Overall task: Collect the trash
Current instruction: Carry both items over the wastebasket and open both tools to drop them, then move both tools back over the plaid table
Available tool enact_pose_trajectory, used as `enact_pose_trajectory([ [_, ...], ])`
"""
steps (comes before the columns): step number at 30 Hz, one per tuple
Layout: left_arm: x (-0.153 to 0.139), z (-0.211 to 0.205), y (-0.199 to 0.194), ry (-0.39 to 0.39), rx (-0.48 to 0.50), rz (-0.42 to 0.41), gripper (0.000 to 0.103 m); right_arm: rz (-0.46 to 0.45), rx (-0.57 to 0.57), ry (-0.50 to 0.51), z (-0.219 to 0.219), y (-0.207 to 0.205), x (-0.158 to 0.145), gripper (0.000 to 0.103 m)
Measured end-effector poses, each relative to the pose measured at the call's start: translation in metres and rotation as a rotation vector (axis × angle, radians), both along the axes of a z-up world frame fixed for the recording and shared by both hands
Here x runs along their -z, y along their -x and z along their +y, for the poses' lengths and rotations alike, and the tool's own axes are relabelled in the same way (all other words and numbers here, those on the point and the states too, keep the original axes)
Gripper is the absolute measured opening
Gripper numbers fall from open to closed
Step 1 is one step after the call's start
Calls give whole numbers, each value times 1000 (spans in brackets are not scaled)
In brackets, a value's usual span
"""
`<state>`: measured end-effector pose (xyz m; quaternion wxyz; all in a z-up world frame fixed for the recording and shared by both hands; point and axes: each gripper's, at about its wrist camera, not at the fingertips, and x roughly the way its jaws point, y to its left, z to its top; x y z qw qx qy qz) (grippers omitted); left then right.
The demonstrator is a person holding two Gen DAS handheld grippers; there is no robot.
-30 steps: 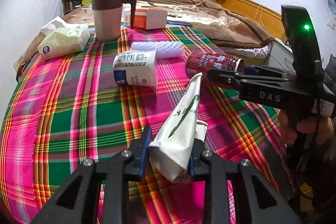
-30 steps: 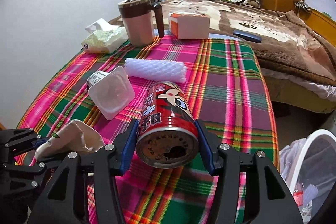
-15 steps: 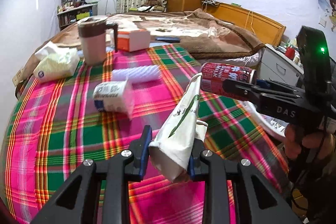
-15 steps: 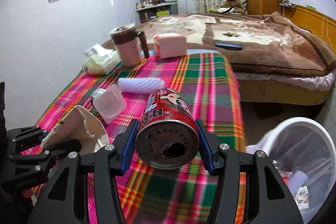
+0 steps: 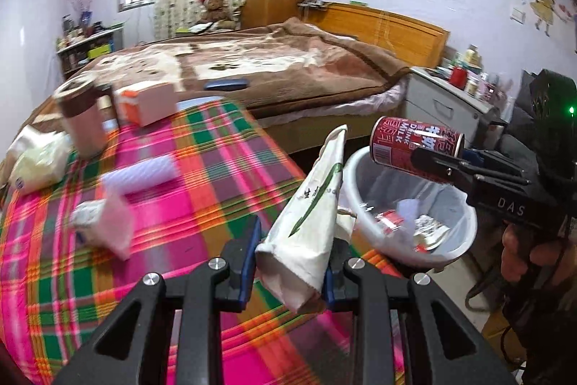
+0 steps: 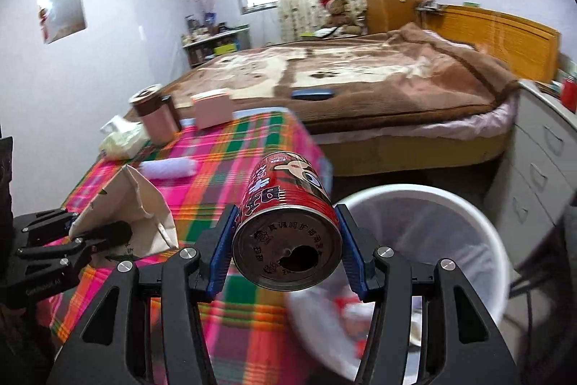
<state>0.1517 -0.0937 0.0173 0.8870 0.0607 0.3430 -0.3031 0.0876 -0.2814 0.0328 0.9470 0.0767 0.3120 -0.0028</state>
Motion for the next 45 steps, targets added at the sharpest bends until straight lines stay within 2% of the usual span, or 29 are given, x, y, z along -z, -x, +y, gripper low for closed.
enact_pose_trajectory([
  [6,0,-60,5,4,98,12,30,28,98,12,-38,14,5,54],
  [12,9,-110,5,-8,165,47,30,93,173,25,-71,19,19,54],
  [19,24,-144,-1,-3,208,114,32,174,212,29,-96,17,36,54],
  [21,26,-145,-2,10,205,130,36,189,201,16,-100,17,40,55],
  [23,26,-146,-1,10,206,118,60,184,197,6,-102,20,41,55],
  [24,26,-146,0,12,204,114,63,176,195,3,-102,20,41,56],
  [34,19,-118,-2,32,143,98,64,127,220,-2,-100,25,32,59],
  [45,7,-62,-6,34,30,39,64,84,170,0,-72,14,21,59],
])
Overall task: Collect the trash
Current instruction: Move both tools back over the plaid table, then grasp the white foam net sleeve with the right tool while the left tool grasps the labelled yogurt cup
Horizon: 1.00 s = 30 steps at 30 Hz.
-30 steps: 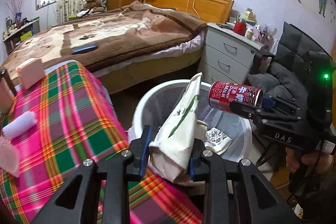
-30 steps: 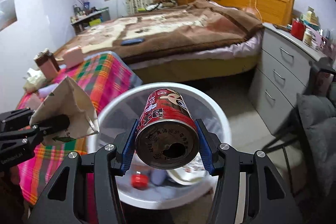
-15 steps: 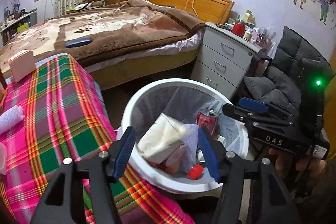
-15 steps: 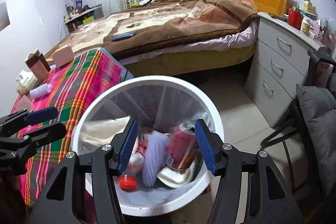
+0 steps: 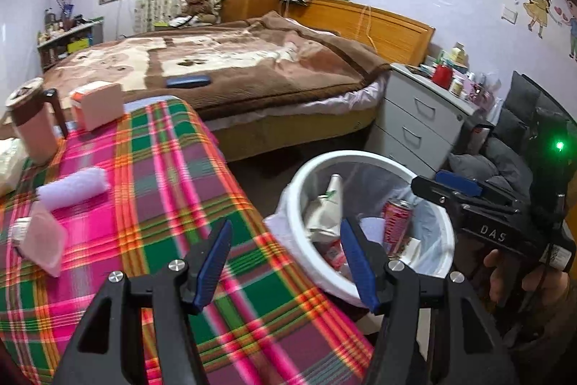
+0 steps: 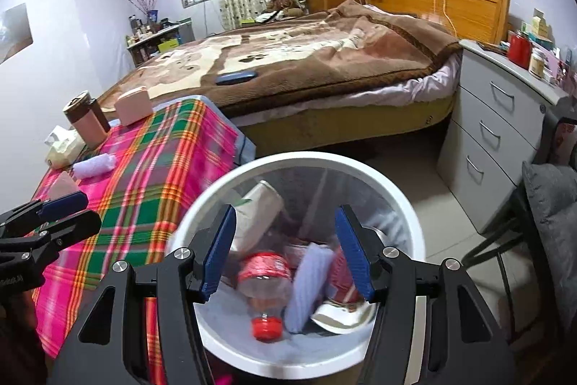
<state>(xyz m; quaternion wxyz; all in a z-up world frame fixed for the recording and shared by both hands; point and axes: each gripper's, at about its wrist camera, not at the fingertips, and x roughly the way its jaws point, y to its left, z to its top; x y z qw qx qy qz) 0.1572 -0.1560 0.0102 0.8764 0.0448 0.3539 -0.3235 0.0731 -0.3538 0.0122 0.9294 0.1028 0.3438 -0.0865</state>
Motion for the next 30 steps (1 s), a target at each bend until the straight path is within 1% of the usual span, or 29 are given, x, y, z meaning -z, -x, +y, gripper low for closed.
enact_pose_trajectory([
  [5,1,27,-7,-3,-62,1,65,-30,-41,-4,18,-9,-6,59],
  [10,6,66,-20,-14,-163,3,68,-39,-105,-7,40,-26,-6,59],
  [17,15,126,-40,-72,-335,-19,68,-36,-214,-1,78,-61,-6,59],
  [21,21,157,-58,-78,-405,-1,69,-40,-283,-19,98,-82,-6,59],
  [23,25,168,-67,-75,-431,10,69,-32,-319,-19,108,-96,-5,59],
  [25,30,176,-76,-98,-450,20,70,-24,-353,-14,118,-109,-3,59],
  [27,37,181,-84,-126,-448,32,70,-13,-384,-16,129,-121,-1,59],
  [30,47,190,-94,-123,-416,56,70,2,-452,-11,146,-141,2,59],
])
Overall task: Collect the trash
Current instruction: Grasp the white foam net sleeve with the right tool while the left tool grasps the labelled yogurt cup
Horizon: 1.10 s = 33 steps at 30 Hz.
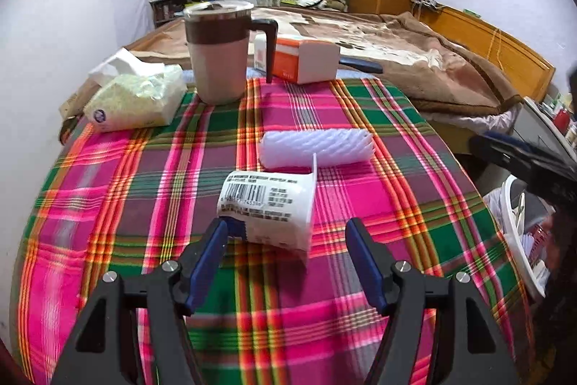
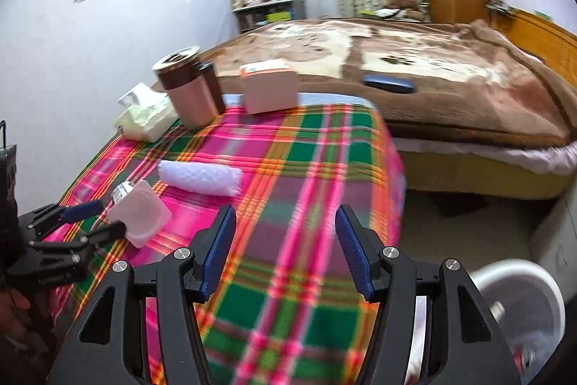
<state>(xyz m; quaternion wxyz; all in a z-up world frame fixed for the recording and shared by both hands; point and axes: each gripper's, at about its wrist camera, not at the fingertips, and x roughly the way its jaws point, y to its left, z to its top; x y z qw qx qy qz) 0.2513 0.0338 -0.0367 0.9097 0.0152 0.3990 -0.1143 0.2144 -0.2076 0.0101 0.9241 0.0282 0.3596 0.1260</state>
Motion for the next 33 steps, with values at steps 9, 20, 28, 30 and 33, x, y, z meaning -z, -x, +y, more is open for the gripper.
enact_pose_trajectory([
  [9,8,38,-15,-40,-37,15,70,9,-156,79,43,-41,8,59],
  [20,7,82,-24,-2,-105,10,70,41,-306,104,85,-66,18,59],
  [28,-4,78,-26,112,-80,-24,74,60,-354,150,99,-79,25,59],
  [30,-4,78,-34,134,-70,-14,74,63,-352,175,101,-83,29,59],
  [33,-6,83,-46,267,-96,26,77,69,-345,150,98,-87,29,59],
])
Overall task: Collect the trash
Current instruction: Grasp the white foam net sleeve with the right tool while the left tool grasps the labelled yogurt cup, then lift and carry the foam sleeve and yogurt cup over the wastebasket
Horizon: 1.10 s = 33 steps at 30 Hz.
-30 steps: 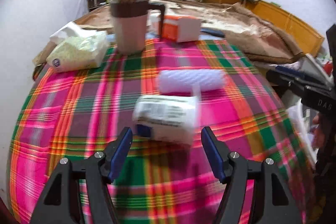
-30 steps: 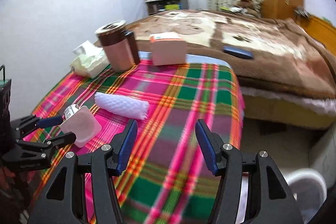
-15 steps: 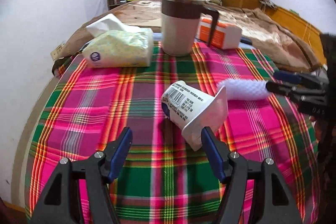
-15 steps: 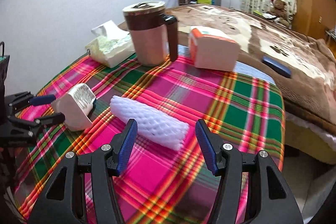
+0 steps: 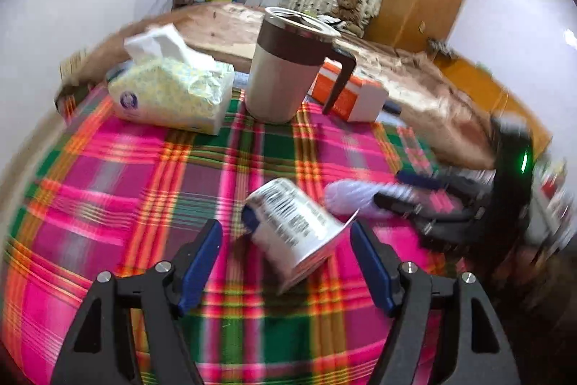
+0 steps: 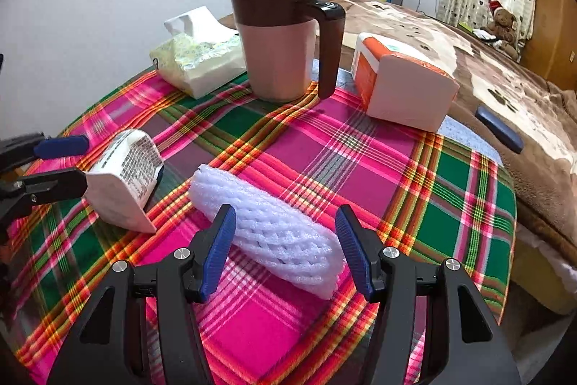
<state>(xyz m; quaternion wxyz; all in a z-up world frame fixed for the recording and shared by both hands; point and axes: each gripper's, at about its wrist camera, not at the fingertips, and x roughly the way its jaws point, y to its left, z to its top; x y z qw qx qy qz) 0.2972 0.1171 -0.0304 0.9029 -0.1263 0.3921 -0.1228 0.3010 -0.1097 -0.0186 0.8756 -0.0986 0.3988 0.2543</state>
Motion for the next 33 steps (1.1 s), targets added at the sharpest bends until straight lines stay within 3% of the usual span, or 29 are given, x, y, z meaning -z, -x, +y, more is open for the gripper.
enact_pose_trajectory([
  [2,0,2,-9,59,-40,22,81,11,4,-6,-1,-2,2,59],
  [4,0,-4,-19,37,-63,34,81,9,4,-3,1,-3,3,59],
  [7,13,-14,-31,-17,-70,115,81,9,-2,-1,3,-4,3,59],
  [12,26,-18,-37,-24,-77,154,81,16,2,-9,3,-9,5,59],
  [15,39,-17,-39,52,-63,211,81,38,1,-12,3,-10,7,59],
  [19,36,-26,-30,28,-39,171,69,26,-22,16,3,-3,7,58],
  [20,34,-27,-28,29,-28,167,64,23,-28,17,3,-1,7,55],
  [22,32,-31,-26,22,-7,154,58,10,-31,25,3,2,6,37],
  [24,28,-36,-23,-12,-7,134,57,2,-39,29,4,6,5,31],
  [27,24,-43,-17,-41,17,112,57,-31,-45,65,8,13,3,12],
  [33,14,-54,-6,-66,39,69,57,-59,-9,53,-5,24,-7,9],
])
